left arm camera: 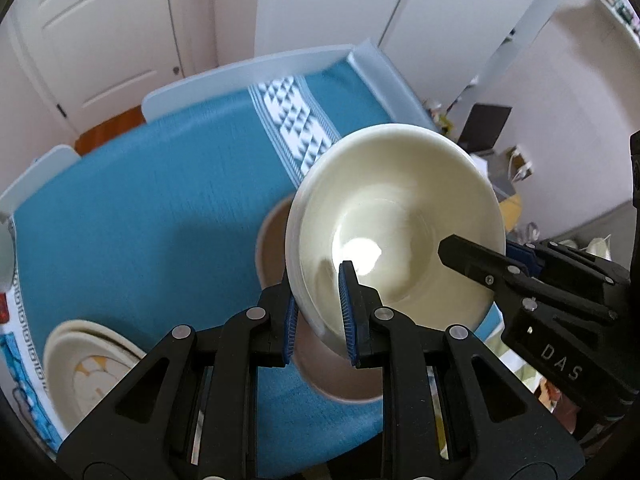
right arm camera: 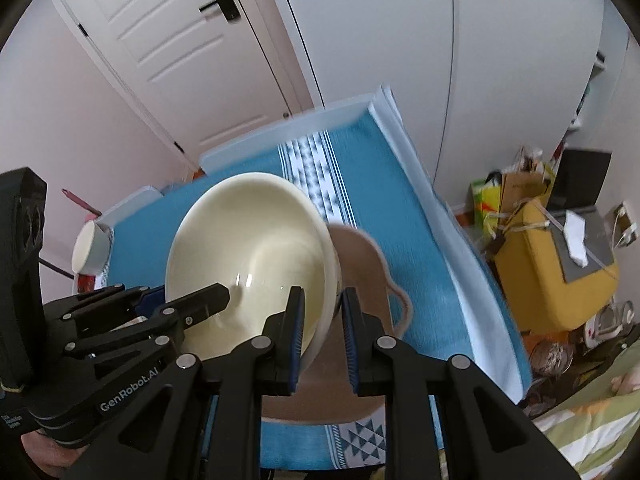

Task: Organize plates and bowls
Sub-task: 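Carry the cream bowl into the beige dish and open both grippers, then move both grippers to the plain white bowl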

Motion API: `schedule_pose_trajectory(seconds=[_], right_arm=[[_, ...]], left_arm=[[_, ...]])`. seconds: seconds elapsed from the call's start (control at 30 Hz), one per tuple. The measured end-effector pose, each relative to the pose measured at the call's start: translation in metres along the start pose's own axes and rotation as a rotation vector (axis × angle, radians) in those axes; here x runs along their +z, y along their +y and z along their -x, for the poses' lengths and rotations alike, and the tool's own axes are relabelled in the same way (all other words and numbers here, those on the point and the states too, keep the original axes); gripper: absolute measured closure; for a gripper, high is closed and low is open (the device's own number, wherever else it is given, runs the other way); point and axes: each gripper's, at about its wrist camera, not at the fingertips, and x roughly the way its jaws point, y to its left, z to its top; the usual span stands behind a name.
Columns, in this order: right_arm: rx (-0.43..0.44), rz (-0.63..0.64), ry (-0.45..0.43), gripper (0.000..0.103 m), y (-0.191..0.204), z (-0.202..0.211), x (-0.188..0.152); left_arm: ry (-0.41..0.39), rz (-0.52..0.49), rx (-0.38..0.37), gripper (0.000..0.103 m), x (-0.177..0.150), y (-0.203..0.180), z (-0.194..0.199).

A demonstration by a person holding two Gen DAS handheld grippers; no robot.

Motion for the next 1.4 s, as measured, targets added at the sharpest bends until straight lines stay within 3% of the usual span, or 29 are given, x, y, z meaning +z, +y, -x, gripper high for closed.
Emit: schedule_pose_trajectory(seconds=[0.47, 0.87, 1.07, 1.4], right_arm=[[-0.036, 0.057, 0.059, 0.086, -0.012, -0.028, -0.011], [-0.036, 0.059, 0.063, 0.086, -0.014, -0.033, -0.018], [-0.073, 0.086, 0.040, 0.086, -0.010, -0.027, -0.017], [-0.051, 0.075, -0.036, 0.086, -0.008, -0.003, -0.014]], left_arm=[[0.090, -0.060, 0.088, 0.086, -0.009, -0.014, -0.038], [0.087, -0.095, 0.116, 0.086, -0.010, -0.018, -0.037], [0.071, -0.094, 0.127, 0.086, -0.009, -0.017, -0.029], [0.016, -0.098, 0.152, 0.086, -0.007, -0.018, -0.004]])
